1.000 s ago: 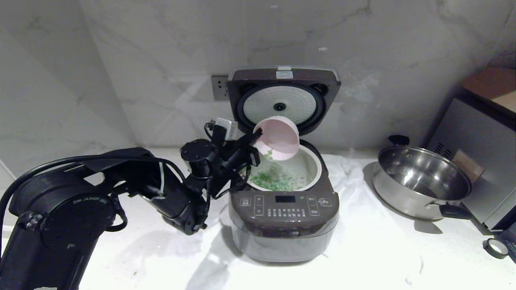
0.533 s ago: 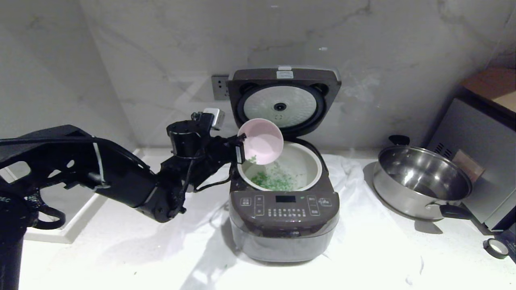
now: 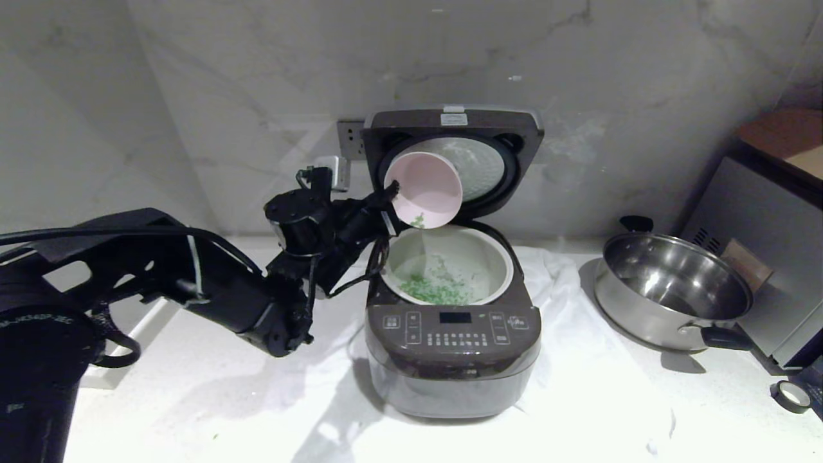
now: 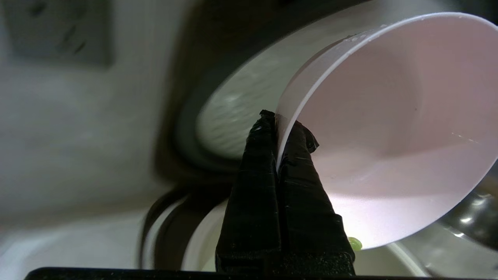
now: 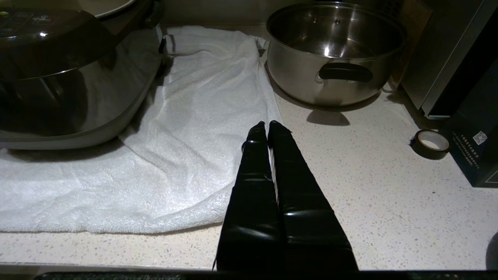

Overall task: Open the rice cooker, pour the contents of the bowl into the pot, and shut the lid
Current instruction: Pour the water from the bowl into the rice cooker

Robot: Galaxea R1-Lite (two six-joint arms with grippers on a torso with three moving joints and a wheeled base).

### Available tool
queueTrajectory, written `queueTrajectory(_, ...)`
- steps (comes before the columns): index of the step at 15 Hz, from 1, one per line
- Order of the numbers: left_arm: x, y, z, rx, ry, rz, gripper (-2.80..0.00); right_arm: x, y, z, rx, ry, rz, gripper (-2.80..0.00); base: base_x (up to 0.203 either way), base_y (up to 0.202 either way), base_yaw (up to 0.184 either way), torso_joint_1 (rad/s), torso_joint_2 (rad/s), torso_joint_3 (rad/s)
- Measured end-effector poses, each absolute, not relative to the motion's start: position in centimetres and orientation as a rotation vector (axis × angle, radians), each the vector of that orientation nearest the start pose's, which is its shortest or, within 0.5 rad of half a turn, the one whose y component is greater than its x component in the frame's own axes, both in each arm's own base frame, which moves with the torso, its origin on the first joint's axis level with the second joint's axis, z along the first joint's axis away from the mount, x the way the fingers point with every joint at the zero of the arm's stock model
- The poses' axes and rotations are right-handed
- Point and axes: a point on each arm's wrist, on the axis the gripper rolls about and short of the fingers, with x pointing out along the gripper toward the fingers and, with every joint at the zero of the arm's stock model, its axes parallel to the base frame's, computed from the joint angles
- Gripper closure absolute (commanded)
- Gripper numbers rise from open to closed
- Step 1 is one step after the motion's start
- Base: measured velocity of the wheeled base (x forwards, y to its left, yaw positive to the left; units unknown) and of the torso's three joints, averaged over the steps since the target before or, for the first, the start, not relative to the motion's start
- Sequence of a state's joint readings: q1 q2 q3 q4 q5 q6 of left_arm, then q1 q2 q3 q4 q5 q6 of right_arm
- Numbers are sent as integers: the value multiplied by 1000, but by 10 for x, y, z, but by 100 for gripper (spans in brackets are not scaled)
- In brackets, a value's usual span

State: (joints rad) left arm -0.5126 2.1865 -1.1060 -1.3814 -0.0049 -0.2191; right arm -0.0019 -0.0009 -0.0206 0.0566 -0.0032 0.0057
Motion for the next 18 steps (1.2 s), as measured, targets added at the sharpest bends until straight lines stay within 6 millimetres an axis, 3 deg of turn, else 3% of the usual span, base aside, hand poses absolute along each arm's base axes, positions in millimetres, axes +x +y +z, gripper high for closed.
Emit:
queueTrajectory(2,368,-199,136,-284,-264,-579,0,-24,0,75,6,35,-5,0,0,0,0,0,0,0)
queueTrajectory(4,369,-194,109,-260,-184,-599,0,-24,0,75,6,35,-5,0,0,0,0,0,0,0)
queueTrajectory(9,365,-181,72,-144,-64,-749,0,-24,0,75,6,35,-5,0,0,0,0,0,0,0)
queueTrajectory(12,376,-174,73,-130,-94,-747,0,-24,0,75,6,35,-6,0,0,0,0,0,0,0)
queueTrajectory(15,373,-168,60,-123,-46,-732,0,-24,0,75,6,35,-6,0,0,0,0,0,0,0)
queueTrajectory(18,382,-166,70,-147,-81,-722,0,-24,0,75,6,36,-5,0,0,0,0,0,0,0)
